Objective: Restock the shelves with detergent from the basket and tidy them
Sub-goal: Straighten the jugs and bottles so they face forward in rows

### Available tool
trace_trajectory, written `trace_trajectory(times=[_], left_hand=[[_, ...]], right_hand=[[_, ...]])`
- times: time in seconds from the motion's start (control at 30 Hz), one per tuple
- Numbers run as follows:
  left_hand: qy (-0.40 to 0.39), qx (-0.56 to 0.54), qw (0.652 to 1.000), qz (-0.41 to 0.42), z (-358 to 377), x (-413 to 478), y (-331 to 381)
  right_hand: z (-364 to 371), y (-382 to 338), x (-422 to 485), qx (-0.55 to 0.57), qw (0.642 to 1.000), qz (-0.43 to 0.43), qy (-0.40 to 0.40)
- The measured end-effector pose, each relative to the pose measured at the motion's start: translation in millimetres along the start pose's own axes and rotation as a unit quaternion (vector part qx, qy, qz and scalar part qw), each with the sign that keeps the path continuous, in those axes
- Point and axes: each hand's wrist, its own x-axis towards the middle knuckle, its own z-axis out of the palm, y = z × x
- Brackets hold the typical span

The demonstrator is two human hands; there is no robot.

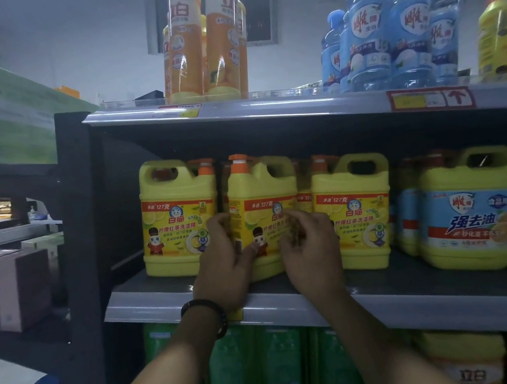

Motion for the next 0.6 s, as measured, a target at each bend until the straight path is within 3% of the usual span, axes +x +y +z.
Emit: trace_trajectory(times=[0.1, 0.2, 0.33, 0.6], left_hand=[[0.003, 0.036, 0.999, 0.021, 3, 0, -2], [0.071, 0.140, 0.986, 0.056, 8, 1, -4], [0.092, 0.125, 0.986, 0.063, 9, 0, -2], [0.003, 0.231, 0.972, 0.050, 10, 1, 6]], right_hand=[[1, -1, 0, -0.027, 1.000, 0.011, -0.006], [5, 1, 0, -0.046, 0.998, 0.014, -0.027], [10, 6, 2, -0.055, 0.996, 0.006, -0.065], [14, 9, 3, -0.108, 0.991, -0.018, -0.077]])
